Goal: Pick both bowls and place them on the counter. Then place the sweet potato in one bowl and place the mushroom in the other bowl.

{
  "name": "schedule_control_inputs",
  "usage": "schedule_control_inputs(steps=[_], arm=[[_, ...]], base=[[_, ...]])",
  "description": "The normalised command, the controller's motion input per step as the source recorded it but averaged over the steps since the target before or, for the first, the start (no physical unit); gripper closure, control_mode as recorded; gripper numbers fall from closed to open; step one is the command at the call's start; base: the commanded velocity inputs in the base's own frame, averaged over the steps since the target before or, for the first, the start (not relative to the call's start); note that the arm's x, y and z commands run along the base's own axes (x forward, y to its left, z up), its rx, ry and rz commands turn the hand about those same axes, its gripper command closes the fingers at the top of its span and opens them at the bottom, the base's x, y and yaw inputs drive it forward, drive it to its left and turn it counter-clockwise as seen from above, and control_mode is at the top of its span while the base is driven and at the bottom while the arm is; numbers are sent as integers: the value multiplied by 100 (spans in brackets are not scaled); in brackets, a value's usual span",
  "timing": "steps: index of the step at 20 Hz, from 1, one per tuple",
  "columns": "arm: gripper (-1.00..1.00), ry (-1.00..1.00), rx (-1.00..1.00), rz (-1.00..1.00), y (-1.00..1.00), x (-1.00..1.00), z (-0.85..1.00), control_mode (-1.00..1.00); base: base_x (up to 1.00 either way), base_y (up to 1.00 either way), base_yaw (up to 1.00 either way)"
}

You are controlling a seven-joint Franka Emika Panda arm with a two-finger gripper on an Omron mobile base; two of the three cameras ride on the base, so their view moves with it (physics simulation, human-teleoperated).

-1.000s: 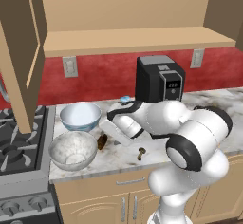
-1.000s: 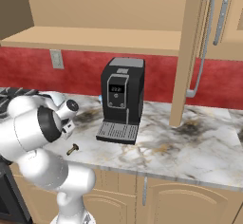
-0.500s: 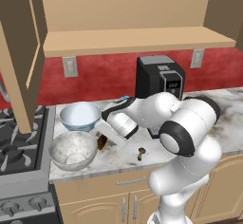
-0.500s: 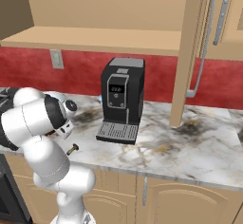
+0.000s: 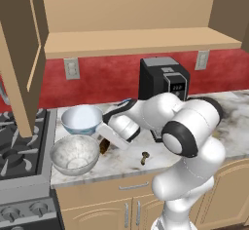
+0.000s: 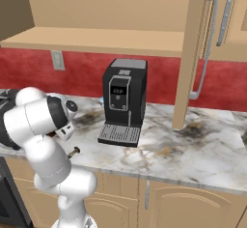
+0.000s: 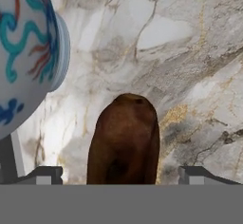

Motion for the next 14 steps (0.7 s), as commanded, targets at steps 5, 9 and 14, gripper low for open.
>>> schedule_control_inputs(steps=[5,9,14], arm=[[-100,0,0,5,7,5,-24,-100],[-100,4,0,7,10,7,-27,-100],[-100,5,-3,7,8,6,-36,-100]], base=[[0,0,0],[0,0,0],[0,0,0]])
